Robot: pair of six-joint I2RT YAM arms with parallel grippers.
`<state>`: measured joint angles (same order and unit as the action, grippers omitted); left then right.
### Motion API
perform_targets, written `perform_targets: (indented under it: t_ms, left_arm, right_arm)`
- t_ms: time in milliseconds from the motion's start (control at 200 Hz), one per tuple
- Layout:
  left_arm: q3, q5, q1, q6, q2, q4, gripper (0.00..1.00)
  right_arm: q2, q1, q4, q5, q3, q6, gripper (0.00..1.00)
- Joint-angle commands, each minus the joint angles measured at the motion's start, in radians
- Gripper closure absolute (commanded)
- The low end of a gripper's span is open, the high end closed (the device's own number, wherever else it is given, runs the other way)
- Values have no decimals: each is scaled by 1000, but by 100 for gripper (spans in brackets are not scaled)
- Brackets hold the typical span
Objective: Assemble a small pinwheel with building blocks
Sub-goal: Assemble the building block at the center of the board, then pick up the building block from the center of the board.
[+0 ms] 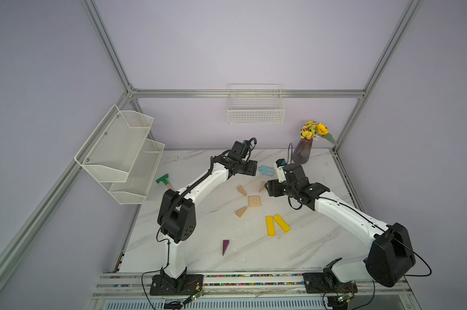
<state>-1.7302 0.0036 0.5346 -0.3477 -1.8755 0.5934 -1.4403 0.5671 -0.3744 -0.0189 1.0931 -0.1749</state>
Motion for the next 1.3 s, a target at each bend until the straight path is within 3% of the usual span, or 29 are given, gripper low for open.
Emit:
perform_targets:
  t_ms: [0, 245, 495, 855, 1295]
  left_arm:
    - [134, -32, -71, -98, 163, -21, 25]
    - [541, -129, -237, -170, 576, -6, 22]
    - [735, -152, -330, -210, 807, 55, 18]
    - [802, -94, -401, -243, 844, 60, 14]
    - [814, -76, -411, -240, 833, 51, 13]
  right_arm:
    - [-51, 127, -19, -61, 22, 244, 28]
    - [-129, 348, 40, -168, 4, 716, 25]
    - [-210, 431, 55, -159, 6, 953, 22]
    - [-326, 524, 117, -221, 13, 1042, 23]
    - [-465, 539, 154, -247, 75, 1044, 31]
